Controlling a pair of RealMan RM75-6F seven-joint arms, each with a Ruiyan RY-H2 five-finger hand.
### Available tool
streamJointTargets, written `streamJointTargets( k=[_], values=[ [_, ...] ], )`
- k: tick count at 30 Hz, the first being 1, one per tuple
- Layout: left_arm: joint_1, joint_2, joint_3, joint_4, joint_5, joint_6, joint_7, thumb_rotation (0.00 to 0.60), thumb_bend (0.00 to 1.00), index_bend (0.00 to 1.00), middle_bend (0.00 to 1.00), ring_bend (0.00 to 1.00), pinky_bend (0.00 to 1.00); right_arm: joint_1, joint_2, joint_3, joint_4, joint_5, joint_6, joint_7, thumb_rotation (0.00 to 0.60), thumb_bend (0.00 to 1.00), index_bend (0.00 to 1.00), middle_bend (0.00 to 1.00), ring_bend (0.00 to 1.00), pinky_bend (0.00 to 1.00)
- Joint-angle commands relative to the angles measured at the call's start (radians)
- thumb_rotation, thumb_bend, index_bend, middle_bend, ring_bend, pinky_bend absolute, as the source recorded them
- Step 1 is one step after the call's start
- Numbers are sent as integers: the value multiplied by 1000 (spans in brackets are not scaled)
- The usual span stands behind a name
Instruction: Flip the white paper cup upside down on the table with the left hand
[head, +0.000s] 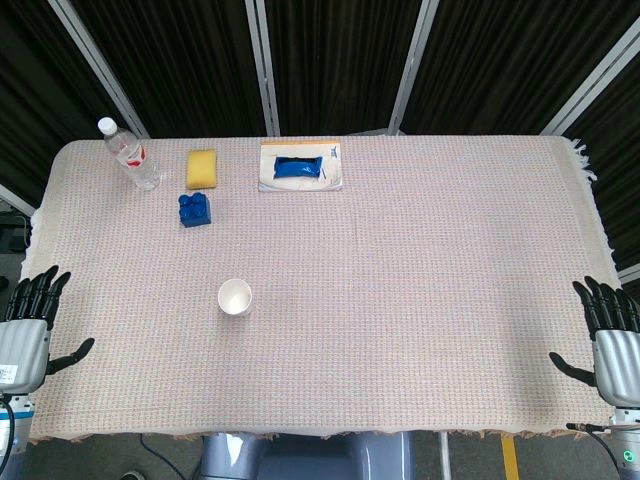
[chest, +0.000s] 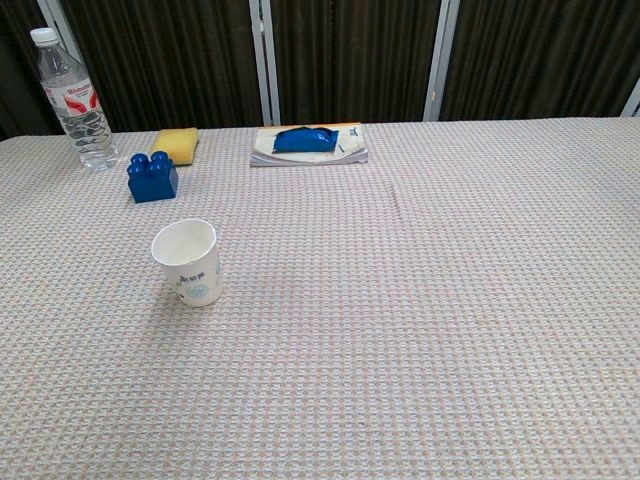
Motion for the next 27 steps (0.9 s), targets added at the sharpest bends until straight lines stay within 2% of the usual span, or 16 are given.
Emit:
streamJointTargets(
  k=[1, 11, 18, 25, 27],
  values=[
    [0, -1, 2, 0, 0, -1, 6, 600, 123, 0, 0, 0, 0, 0, 2, 0, -1, 1, -1, -1, 600, 0, 0, 0, 0, 0],
    [-9, -3, -4, 5, 9, -2, -11, 600, 124, 0, 0, 0, 0, 0, 9, -3, -13, 0, -9, -2, 600, 0, 0, 0, 0, 0],
    [-43, -2, -23, -21, -10, -47, 11, 600, 98, 0, 0, 0, 0, -3, 12, -3, -19, 6, -8, -3, 600, 0, 0, 0, 0, 0],
    [-132, -12, -58, -82, -65, -172, 135, 600, 69, 0, 0, 0, 0, -5, 13, -6, -16, 6, -12, 0, 600, 0, 0, 0, 0, 0],
    [-170, -24, -77, -113, -116, -227, 202, 600, 69, 7, 0, 0, 0, -6, 16, -4, -19, 6, -10, 7, 600, 0, 1, 0, 0, 0]
  ],
)
